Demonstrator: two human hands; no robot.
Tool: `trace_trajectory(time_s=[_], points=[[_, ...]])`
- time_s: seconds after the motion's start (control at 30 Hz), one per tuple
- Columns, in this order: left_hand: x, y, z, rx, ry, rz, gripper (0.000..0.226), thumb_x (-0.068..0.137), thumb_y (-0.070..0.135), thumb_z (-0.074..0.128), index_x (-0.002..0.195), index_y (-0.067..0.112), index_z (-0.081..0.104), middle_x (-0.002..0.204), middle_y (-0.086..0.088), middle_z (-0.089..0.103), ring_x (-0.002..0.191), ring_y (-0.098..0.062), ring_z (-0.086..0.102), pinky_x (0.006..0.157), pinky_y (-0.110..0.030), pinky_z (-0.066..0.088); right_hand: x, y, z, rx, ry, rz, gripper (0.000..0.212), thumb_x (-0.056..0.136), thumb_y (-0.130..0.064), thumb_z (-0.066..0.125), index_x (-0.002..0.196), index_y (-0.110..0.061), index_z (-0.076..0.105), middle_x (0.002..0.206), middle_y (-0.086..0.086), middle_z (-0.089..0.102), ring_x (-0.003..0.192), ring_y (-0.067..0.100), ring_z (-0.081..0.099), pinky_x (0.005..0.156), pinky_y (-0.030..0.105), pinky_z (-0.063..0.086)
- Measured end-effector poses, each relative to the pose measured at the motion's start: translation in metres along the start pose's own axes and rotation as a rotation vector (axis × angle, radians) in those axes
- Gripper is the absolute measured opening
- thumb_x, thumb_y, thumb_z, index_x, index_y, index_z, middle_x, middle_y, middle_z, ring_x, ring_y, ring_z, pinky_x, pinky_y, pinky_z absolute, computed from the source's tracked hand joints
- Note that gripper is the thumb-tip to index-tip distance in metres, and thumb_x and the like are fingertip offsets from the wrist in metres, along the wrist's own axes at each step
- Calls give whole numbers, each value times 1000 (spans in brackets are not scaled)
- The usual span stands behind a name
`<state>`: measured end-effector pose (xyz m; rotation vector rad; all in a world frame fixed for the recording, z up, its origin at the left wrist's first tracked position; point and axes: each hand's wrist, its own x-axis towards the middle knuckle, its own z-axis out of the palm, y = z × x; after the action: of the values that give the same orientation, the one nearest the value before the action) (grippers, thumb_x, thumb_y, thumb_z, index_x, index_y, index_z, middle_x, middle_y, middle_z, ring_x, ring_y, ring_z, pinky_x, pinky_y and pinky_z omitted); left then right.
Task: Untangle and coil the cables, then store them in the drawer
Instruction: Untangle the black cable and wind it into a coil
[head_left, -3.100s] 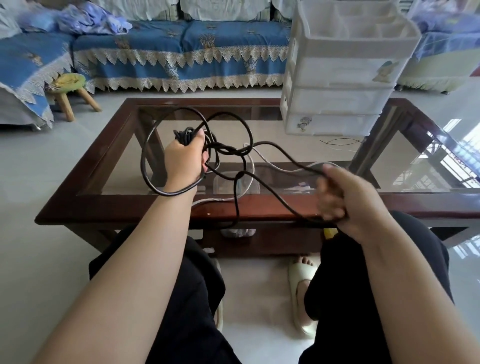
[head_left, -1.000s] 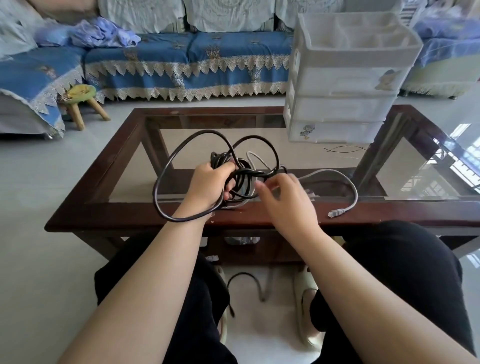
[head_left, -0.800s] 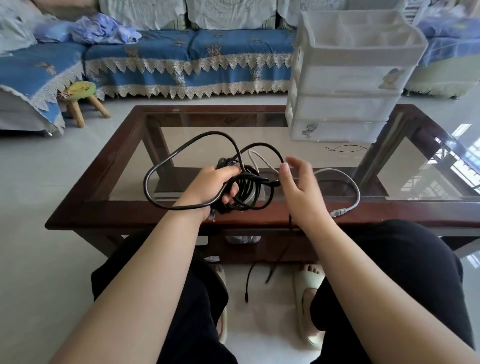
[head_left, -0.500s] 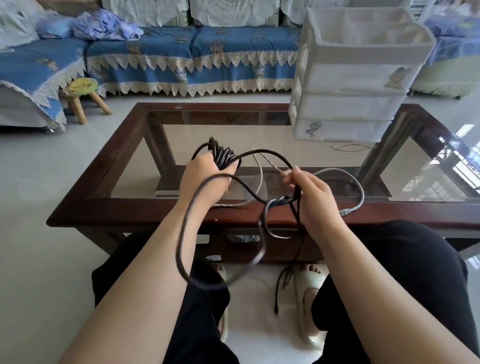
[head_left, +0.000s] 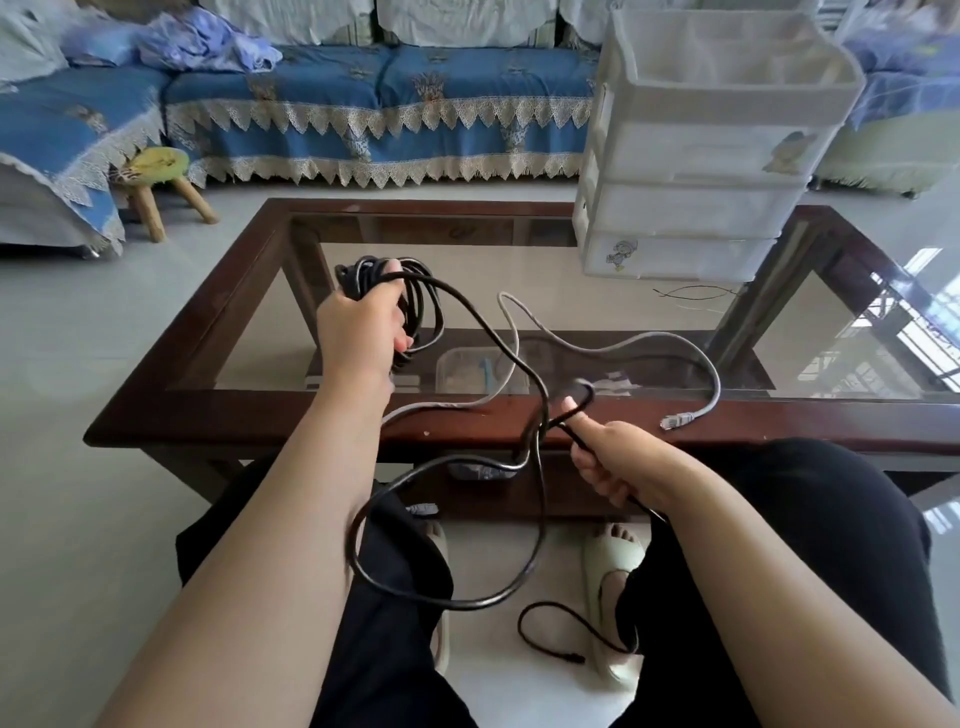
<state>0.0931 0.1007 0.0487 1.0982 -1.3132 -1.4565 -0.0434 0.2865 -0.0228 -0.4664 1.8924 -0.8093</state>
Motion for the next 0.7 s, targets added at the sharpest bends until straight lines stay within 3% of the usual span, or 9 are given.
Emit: trace_trajectory(time_s=[0.13,0.17,0.23,0.3,0.43,0.5,0.57,0.63,0.7], points=[[-2,-3,-2,207,-149,129,22,92,26,63,81,8,60,49,0,48,35,-7,41,44,-23,42,7,-1,1,-291,410,-285,54,92,-57,44,64,-14,59,55,-1,55,57,19,54,57,26,39],[-4,-5,0,269,-212,171,23,92,26,63,77,10,60,49,0,48,34,-8,41,42,-23,40,6,-4,1,-258,542,-399,42,95,-47,48,73,-14,64,65,-2,62,69,19,60,63,27,41],[-8,-10,5,366,-301,215,29,90,27,65,66,15,55,46,1,48,34,-11,41,40,-22,37,-4,-18,0,100,743,-599,28,98,-31,48,85,-17,68,83,-2,70,85,16,65,75,22,46],[-11,-14,9,395,-361,216,33,89,26,67,62,16,51,41,6,46,33,-11,40,40,-22,36,-17,-35,0,469,611,-760,24,100,-27,45,94,-17,66,92,0,72,92,12,68,82,19,50],[-18,-19,14,284,-478,136,32,90,24,64,64,10,51,38,6,41,36,-13,36,50,-29,38,-29,-48,15,218,188,-747,33,93,-33,58,121,-18,52,105,1,71,94,10,68,85,23,52],[-18,-18,16,173,-458,66,34,92,20,62,61,12,49,39,4,36,37,-14,32,51,-30,36,-26,-41,21,261,93,-712,38,91,-31,62,124,-16,50,95,3,72,72,16,67,73,30,53],[-15,-16,17,85,-409,12,31,92,17,60,63,9,52,40,2,34,38,-15,30,52,-30,36,-20,-29,21,466,-53,-684,42,89,-36,59,122,-11,51,77,5,65,55,15,49,65,30,45],[-11,-17,15,55,-360,-15,21,93,17,58,76,5,59,38,4,36,37,-13,32,54,-29,39,-16,-20,20,635,-267,-576,59,82,-51,54,121,-8,51,73,4,60,54,13,43,71,30,43],[-9,-20,13,49,-318,-45,18,93,19,57,82,5,62,37,6,38,36,-10,36,57,-29,43,-13,-12,18,626,-393,-510,71,79,-63,45,121,-6,52,75,4,61,58,13,45,77,32,42]])
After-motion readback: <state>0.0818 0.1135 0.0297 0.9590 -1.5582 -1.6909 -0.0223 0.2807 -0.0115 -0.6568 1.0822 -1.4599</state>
